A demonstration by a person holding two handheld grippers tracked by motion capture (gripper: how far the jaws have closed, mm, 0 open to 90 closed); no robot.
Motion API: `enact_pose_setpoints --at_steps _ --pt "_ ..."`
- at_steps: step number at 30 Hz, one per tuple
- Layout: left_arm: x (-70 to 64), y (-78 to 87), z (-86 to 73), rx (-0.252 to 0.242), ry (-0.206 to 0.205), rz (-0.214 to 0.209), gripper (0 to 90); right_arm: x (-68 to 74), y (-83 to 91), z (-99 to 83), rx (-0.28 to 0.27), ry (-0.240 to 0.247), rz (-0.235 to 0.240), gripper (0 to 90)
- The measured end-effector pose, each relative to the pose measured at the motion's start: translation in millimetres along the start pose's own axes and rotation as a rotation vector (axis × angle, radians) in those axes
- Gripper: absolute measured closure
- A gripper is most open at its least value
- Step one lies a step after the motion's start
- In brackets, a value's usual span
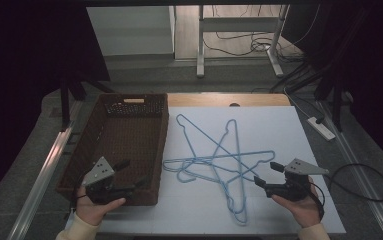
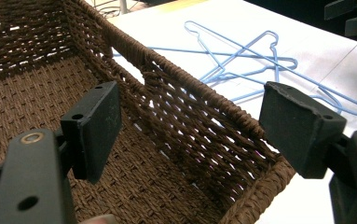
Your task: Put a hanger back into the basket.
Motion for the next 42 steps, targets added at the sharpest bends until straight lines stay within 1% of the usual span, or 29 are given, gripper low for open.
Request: enact_pose_setpoints --at_steps 5,14,27,34,42 --pt "0.0 0.9 -0.2 -0.002 0.001 -0.001 21.2 -1.1 -1.1 -0.1 0.006 -0.004 -0.002 18.5" --pt "-0.8 4.5 1.0 -0.011 -0.002 0.0 21.3 -0.2 -2.3 0.0 0.015 0.004 -0.004 20.2" --pt "-2.5 -0.5 -0.7 0.002 -0.009 -0.008 21.5 -1.0 -4.7 -1.1 0.034 0.002 -0.009 21.5" --pt "-2.5 2.1 0.1 -0.005 -0.008 -0.004 21.5 1.7 -7.8 1.4 0.044 0.017 -0.005 22.4" --pt "-2.7 1.6 0.4 -0.004 -0.013 -0.008 21.6 3.1 -8.7 6.3 0.048 0.017 -0.009 23.1"
Point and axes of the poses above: each handheld gripper's, and its own axes: y roughly backward along the jaws, z roughly out of its top, x roughly to its left, the point moved 6 cm from there along -y, roughly forward along the jaws, and after that the axes turned 15 degrees about x, right-handed, at the moved point
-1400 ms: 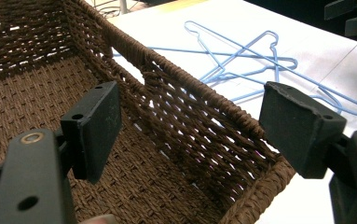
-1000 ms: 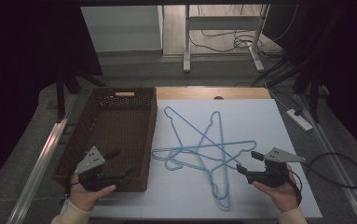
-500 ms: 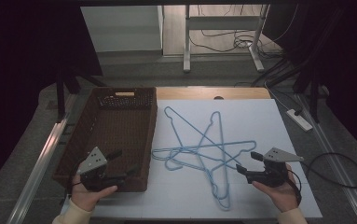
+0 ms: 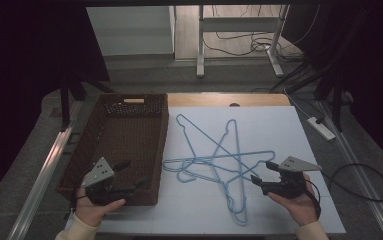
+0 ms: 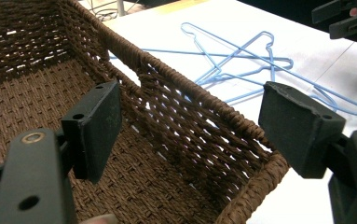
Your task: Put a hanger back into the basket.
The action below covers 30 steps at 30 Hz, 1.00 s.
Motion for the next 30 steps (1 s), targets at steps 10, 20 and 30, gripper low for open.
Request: enact_pose_setpoints --at_steps 10,20,30 --pt "-0.4 -0.8 0.9 0.0 -0.002 -0.003 21.7 3.3 -3.8 15.9 0.023 0.025 0.014 23.8" --pt "0.2 -1.2 1.7 0.0 -0.002 -0.008 21.8 10.2 -19.5 37.2 0.093 0.097 0.031 24.4" --pt "-1.2 -2.0 2.9 0.001 -0.008 -0.009 21.8 14.7 -30.7 46.2 0.157 0.146 0.031 25.3"
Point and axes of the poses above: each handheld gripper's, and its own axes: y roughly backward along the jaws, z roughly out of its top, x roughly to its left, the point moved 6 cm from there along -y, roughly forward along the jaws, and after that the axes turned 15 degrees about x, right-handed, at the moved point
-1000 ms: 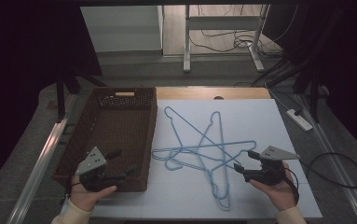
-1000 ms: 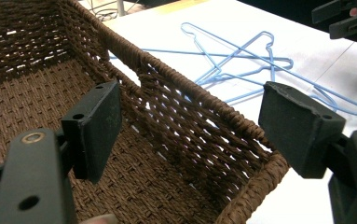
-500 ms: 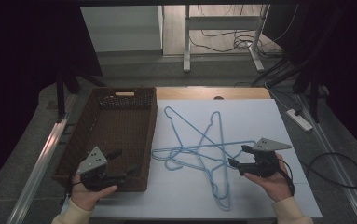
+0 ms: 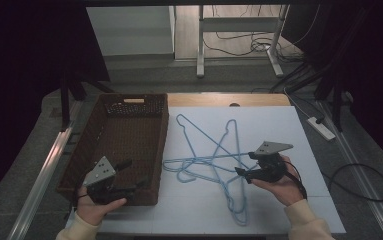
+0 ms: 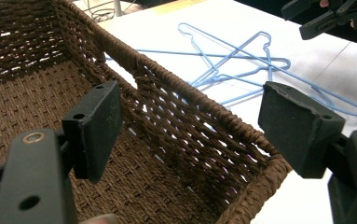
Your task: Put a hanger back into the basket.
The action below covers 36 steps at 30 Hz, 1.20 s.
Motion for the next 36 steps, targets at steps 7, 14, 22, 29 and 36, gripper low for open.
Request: enact_pose_setpoints --at_steps 7,14,22,29,36 --pt "0.1 -0.4 -0.2 0.002 0.0 -0.001 21.8 3.2 -10.8 12.6 0.043 0.049 0.019 26.4" --pt "0.3 -0.8 -0.2 0.001 0.0 -0.004 21.8 11.7 -28.9 40.3 0.113 0.149 0.041 29.2" --pt "0.5 -0.2 -0.1 0.003 -0.002 -0.004 21.8 23.6 -55.9 65.9 0.183 0.248 0.076 39.1" --pt "1.2 0.2 0.0 0.001 0.002 -0.005 21.8 31.7 -85.8 84.7 0.274 0.344 0.09 40.6" --pt "1.1 0.2 -0.1 0.0 0.001 -0.008 21.8 33.2 -105.2 91.1 0.331 0.37 0.119 46.1"
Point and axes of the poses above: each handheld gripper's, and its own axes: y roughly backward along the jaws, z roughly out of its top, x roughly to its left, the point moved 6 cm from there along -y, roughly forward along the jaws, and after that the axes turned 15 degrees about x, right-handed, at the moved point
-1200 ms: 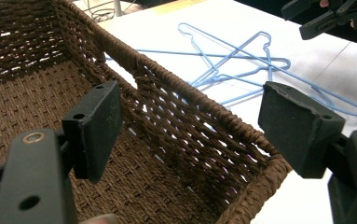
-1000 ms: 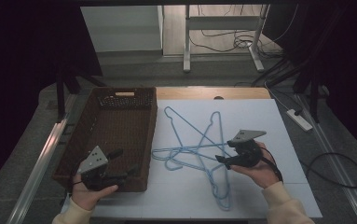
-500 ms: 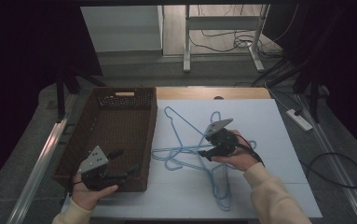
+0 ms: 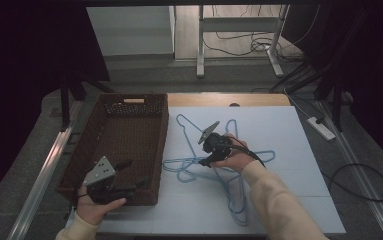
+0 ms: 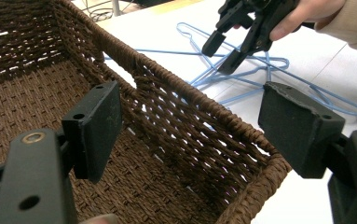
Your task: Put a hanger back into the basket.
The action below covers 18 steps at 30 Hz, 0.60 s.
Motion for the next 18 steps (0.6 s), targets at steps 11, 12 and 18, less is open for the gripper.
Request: enact_pose_setpoints --at_steps 11,12,18 --pt "1.4 -0.7 -0.2 0.003 0.005 -0.01 21.7 0.9 -21.0 10.0 0.084 0.061 -0.007 54.0" --pt "1.5 -0.7 -0.3 0.003 0.004 -0.01 21.7 1.4 -22.4 10.6 0.091 0.067 -0.008 56.6" --pt "0.9 -0.5 -0.2 0.003 0.003 -0.012 21.7 2.8 -27.9 10.5 0.125 0.118 -0.039 68.9"
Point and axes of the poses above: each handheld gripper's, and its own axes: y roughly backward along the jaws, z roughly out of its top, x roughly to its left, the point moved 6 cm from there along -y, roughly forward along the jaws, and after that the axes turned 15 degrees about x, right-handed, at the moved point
